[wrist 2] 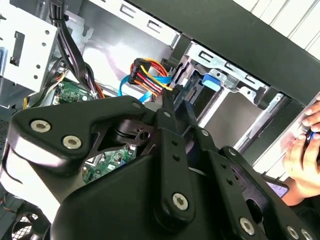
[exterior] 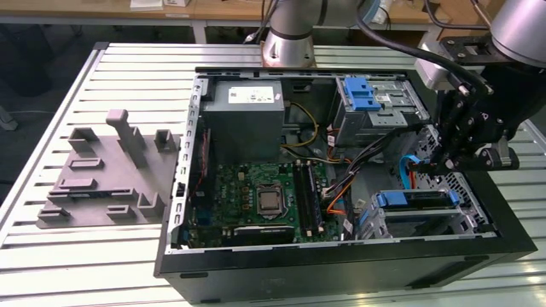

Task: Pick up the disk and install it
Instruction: 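Insert the first disk wire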

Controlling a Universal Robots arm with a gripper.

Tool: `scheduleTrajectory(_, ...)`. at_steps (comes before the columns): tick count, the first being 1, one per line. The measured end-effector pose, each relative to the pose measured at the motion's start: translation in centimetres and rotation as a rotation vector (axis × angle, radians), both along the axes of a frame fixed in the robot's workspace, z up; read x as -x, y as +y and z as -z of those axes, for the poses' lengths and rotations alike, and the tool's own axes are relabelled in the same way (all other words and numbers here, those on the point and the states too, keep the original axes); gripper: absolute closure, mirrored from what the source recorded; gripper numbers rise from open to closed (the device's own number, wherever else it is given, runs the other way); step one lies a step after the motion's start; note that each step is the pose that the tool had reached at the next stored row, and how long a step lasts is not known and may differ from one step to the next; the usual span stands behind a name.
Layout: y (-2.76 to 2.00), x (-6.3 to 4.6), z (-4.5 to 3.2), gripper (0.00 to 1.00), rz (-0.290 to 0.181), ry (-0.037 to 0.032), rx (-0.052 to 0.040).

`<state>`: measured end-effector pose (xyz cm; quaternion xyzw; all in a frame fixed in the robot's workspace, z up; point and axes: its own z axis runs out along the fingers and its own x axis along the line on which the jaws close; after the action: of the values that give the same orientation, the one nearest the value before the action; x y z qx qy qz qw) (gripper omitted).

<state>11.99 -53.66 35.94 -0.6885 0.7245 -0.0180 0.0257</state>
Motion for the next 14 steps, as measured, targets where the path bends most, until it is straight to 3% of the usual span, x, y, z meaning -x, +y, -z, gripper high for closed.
scheduleTrajectory(6,0.07,0.04,0.57,0.75,0.000,-0.0012,0.0009)
scheduleTrajectory(12,0.06,0.04,0.89,0.75,0.000,-0.0036,0.0096)
scheduleTrajectory(14,0.06,0.04,0.88,0.83,0.000,-0.0036,0.0097)
